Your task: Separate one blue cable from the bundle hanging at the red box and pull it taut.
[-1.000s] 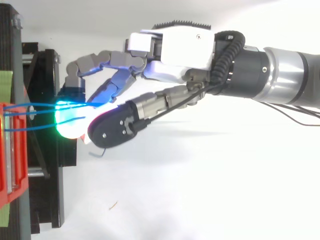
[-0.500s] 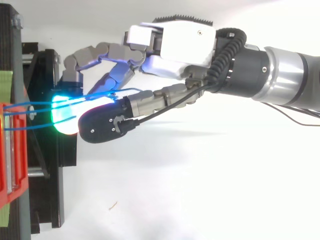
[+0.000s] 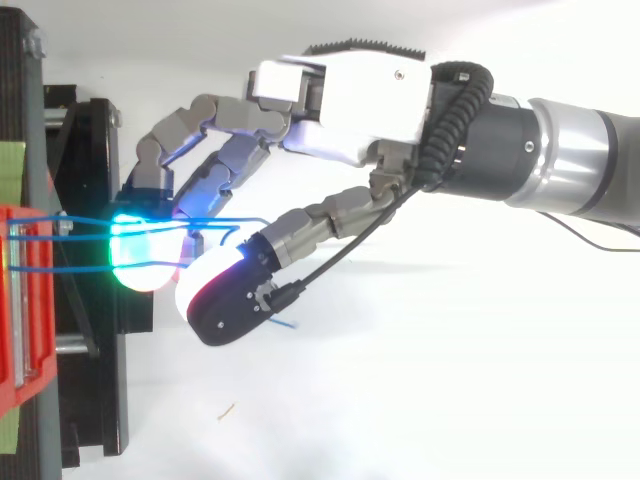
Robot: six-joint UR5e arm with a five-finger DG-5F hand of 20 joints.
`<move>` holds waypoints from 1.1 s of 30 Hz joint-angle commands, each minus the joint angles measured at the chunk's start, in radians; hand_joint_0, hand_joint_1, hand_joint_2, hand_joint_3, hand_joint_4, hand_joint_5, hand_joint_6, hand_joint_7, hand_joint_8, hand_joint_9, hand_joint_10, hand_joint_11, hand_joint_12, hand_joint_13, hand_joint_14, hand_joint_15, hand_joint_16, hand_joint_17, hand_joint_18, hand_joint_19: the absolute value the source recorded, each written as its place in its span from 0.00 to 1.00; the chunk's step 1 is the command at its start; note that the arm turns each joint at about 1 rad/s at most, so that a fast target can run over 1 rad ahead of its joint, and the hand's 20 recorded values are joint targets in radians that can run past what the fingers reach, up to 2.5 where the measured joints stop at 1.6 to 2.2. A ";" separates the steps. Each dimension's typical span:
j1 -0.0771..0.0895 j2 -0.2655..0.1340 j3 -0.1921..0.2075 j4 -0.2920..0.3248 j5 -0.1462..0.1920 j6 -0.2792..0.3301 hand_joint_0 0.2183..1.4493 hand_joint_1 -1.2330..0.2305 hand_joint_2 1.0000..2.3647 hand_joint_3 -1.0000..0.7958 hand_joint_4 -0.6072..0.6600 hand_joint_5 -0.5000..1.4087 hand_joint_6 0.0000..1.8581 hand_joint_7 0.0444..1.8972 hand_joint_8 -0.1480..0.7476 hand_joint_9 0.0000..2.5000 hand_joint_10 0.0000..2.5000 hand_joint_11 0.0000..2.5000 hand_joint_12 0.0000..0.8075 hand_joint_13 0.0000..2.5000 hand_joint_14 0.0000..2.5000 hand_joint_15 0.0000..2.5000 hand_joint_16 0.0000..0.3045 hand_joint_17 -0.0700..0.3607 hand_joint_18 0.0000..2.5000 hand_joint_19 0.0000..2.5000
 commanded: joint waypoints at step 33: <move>0.019 0.053 -0.001 -0.115 0.050 -0.059 0.41 0.20 0.00 0.28 0.58 0.17 0.52 0.48 0.52 0.44 0.01 0.45 0.40 0.40 0.01 0.21 0.11 0.33 0.36 0.14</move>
